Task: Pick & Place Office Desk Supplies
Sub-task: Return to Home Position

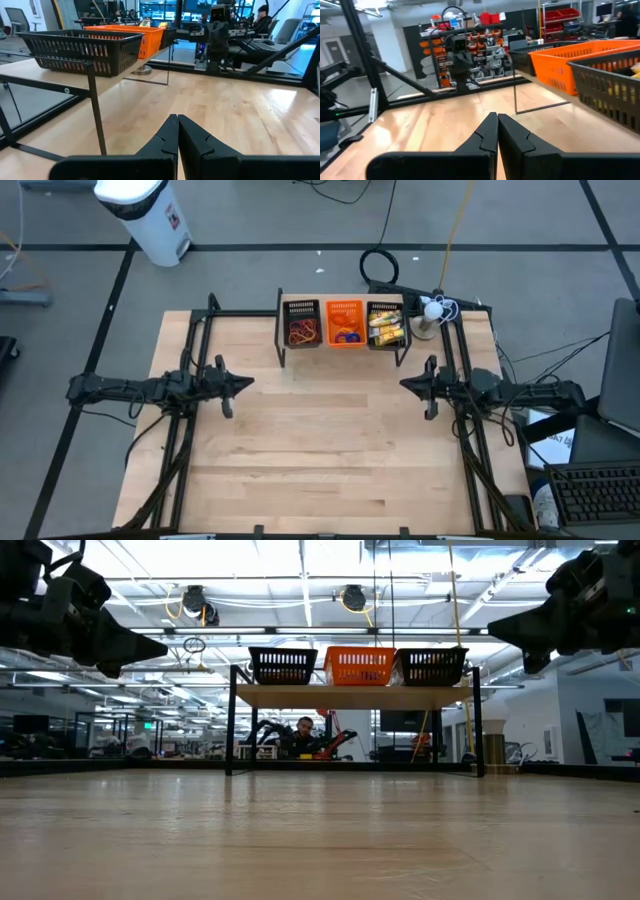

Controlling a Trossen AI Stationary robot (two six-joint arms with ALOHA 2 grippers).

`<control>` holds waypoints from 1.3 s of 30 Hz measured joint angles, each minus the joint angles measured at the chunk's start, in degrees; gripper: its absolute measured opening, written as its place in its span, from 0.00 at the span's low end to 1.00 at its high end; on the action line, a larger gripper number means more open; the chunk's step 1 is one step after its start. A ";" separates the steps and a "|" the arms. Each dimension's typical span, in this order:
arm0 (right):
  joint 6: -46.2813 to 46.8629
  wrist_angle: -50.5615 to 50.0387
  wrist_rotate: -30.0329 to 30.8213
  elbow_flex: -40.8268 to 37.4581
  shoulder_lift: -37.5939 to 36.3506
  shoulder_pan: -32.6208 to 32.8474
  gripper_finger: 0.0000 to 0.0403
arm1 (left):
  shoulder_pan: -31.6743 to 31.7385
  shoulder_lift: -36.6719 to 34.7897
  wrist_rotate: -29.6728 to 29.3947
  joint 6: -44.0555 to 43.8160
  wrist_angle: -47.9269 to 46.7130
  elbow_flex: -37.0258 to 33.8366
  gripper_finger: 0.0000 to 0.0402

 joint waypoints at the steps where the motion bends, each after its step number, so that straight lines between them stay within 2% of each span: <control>1: 0.05 0.03 -0.02 0.00 0.00 -0.44 0.00 | 0.24 0.00 0.00 0.02 -0.08 0.02 0.00; 10: 0.82 -1.99 0.03 0.00 0.00 -2.11 0.00 | 3.15 0.00 3.76 0.18 -0.72 0.02 0.00; 21: 1.05 -2.90 1.31 0.00 -0.02 -2.13 0.00 | 4.68 0.00 4.55 0.32 -1.88 0.03 0.00; 26: 1.10 -1.99 1.31 0.00 -0.02 -2.13 0.00 | 4.68 0.01 4.12 -3.17 -2.39 0.03 0.02; 39: 1.12 -2.16 1.27 0.00 -0.02 -2.09 0.00 | 4.68 0.02 4.11 -2.67 -2.20 0.04 0.05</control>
